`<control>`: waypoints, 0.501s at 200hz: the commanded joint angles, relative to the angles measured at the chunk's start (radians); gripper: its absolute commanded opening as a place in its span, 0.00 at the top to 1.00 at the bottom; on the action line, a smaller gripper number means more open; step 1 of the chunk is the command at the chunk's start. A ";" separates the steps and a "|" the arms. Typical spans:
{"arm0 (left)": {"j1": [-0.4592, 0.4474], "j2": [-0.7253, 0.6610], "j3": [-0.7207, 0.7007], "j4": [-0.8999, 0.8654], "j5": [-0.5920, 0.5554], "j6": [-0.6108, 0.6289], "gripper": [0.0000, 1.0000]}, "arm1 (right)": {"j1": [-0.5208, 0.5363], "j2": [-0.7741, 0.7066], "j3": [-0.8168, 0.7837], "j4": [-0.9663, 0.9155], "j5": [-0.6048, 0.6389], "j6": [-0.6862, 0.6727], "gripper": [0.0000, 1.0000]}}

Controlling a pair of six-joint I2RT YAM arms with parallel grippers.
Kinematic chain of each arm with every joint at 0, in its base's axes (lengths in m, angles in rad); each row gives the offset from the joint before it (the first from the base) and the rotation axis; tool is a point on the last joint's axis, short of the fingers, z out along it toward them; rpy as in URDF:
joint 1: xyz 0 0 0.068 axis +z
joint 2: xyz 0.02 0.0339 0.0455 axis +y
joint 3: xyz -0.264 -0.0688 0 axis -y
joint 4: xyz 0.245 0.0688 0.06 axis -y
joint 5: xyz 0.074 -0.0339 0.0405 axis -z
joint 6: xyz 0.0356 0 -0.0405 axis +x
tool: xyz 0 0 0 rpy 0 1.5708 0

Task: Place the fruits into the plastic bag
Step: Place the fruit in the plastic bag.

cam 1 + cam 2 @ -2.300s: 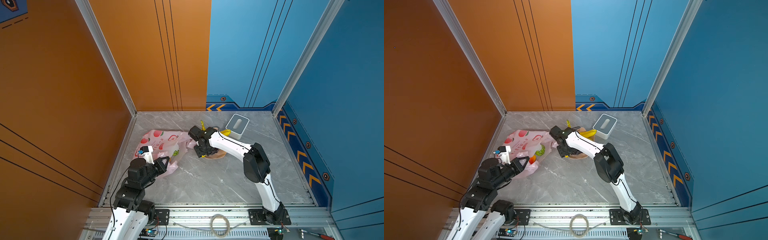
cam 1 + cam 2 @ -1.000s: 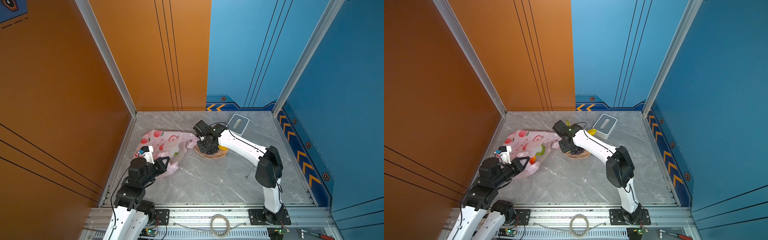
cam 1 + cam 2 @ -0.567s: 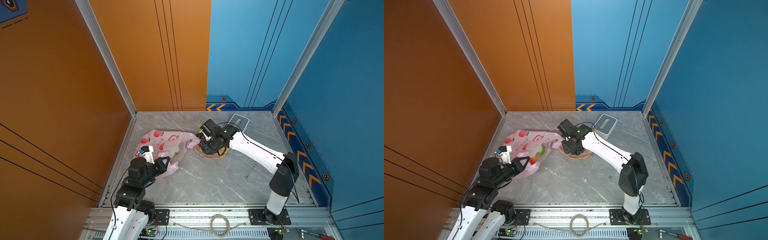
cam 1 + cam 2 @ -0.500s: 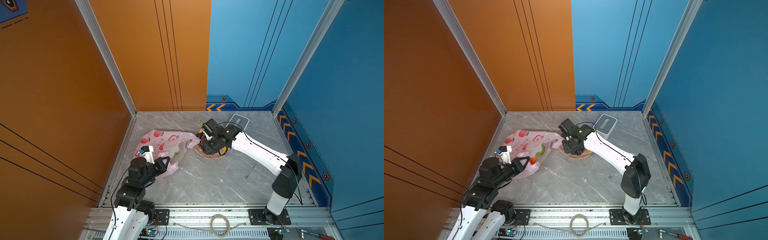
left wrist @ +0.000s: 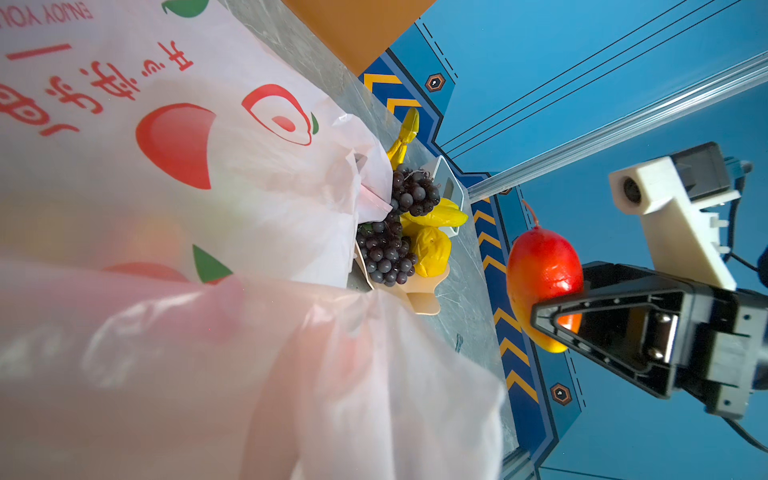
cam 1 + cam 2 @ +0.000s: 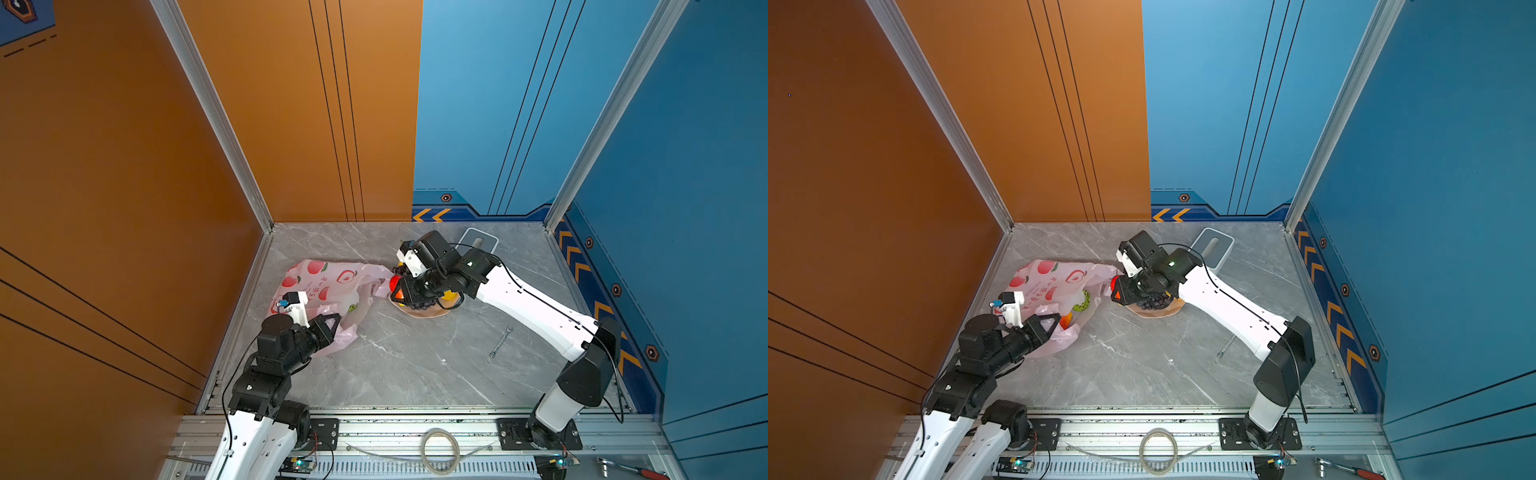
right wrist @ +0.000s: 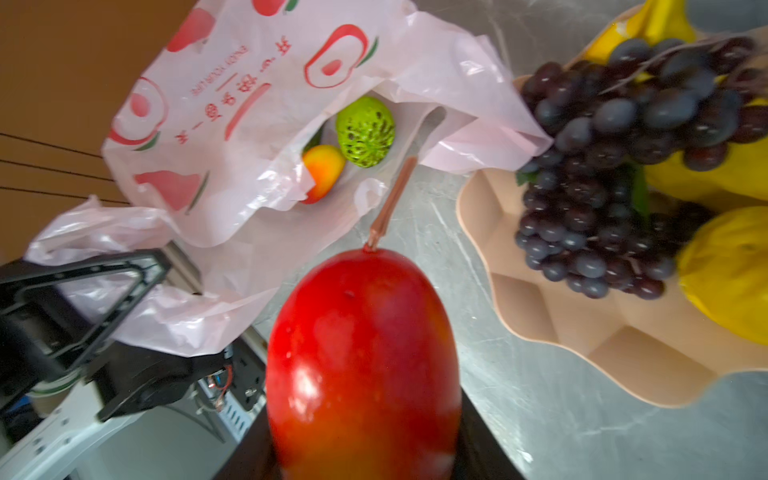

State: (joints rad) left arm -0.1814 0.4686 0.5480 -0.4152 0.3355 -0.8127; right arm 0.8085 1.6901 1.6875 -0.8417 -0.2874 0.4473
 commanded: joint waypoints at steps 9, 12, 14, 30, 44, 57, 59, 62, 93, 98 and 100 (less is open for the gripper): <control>0.010 -0.001 0.015 -0.006 0.023 0.005 1.00 | 0.004 0.008 0.028 0.075 -0.176 0.047 0.67; 0.010 -0.001 0.015 -0.007 0.023 0.006 1.00 | 0.005 0.013 0.030 0.080 -0.186 0.050 0.67; 0.010 -0.002 0.015 -0.008 0.023 0.006 1.00 | 0.005 0.016 0.031 0.082 -0.191 0.052 0.67; 0.011 -0.003 0.018 -0.011 0.023 0.007 1.00 | 0.014 0.048 0.050 0.098 -0.233 0.063 0.67; 0.010 -0.005 0.018 -0.015 0.022 0.007 1.00 | 0.027 0.085 0.070 0.104 -0.257 0.067 0.68; 0.010 -0.007 0.020 -0.018 0.020 0.008 1.00 | 0.041 0.119 0.093 0.104 -0.273 0.067 0.67; 0.010 -0.007 0.021 -0.020 0.020 0.008 1.00 | 0.044 0.125 0.096 0.104 -0.276 0.067 0.67; 0.011 -0.008 0.021 -0.021 0.021 0.009 1.00 | 0.046 0.135 0.102 0.104 -0.279 0.065 0.67; 0.011 -0.011 0.033 -0.035 0.019 0.015 1.00 | 0.065 0.227 0.172 0.104 -0.307 0.065 0.67; 0.011 -0.011 0.035 -0.038 0.019 0.016 1.00 | 0.068 0.238 0.179 0.104 -0.310 0.064 0.67; 0.011 -0.012 0.036 -0.039 0.019 0.017 1.00 | 0.067 0.245 0.182 0.104 -0.313 0.065 0.67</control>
State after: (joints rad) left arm -0.1814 0.4675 0.5503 -0.4232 0.3389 -0.8124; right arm 0.8658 1.8812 1.8080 -0.7471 -0.5488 0.4999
